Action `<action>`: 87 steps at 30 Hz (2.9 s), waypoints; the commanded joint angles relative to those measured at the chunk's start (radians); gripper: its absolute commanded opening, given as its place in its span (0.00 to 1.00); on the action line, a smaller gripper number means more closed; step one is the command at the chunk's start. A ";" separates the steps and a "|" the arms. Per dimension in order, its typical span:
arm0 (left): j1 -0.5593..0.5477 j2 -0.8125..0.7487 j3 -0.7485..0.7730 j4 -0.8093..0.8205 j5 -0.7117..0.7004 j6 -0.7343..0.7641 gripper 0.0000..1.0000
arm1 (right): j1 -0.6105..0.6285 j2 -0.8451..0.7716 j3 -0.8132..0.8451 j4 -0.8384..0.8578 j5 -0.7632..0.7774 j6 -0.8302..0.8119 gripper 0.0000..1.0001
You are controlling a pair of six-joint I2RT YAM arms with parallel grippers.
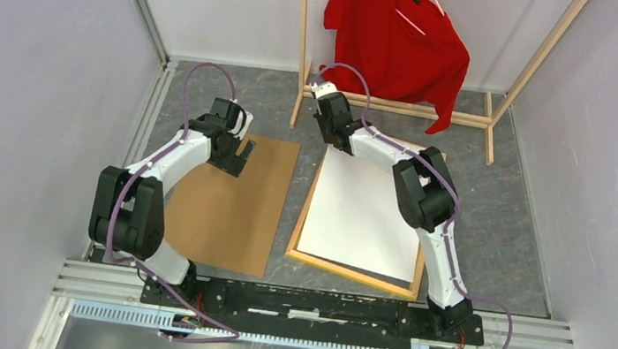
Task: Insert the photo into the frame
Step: Adjust the photo in the photo frame.
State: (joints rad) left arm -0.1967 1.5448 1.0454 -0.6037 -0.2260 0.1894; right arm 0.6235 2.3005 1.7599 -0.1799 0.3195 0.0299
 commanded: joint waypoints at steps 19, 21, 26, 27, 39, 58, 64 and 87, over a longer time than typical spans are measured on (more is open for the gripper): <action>-0.055 -0.013 0.125 -0.050 0.160 0.019 1.00 | -0.167 -0.229 -0.125 -0.037 0.028 0.145 0.41; -0.103 0.016 0.167 -0.058 0.173 0.015 1.00 | -0.204 -0.293 -0.199 -0.026 0.055 0.171 0.48; -0.225 0.109 0.246 -0.061 0.160 0.004 1.00 | -0.327 -0.394 -0.379 0.041 -0.009 0.226 0.55; -0.245 0.123 0.251 -0.059 0.156 0.000 1.00 | -0.348 -0.394 -0.389 0.048 -0.026 0.233 0.55; -0.354 0.164 0.196 -0.005 0.220 -0.016 1.00 | -0.439 -0.288 -0.339 0.037 -0.076 0.241 0.33; -0.408 0.316 0.229 0.101 0.337 -0.036 1.00 | -0.514 -0.295 -0.447 0.093 -0.142 0.268 0.28; -0.409 0.326 0.219 0.113 0.334 -0.037 1.00 | -0.518 -0.321 -0.494 0.101 -0.135 0.278 0.28; -0.406 0.195 0.224 0.052 0.370 0.007 1.00 | -0.519 -0.400 -0.547 0.116 -0.158 0.264 0.28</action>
State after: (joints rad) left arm -0.5980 1.8030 1.2427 -0.5346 0.0887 0.1890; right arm 0.1081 1.9438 1.2037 -0.0074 0.1764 0.3058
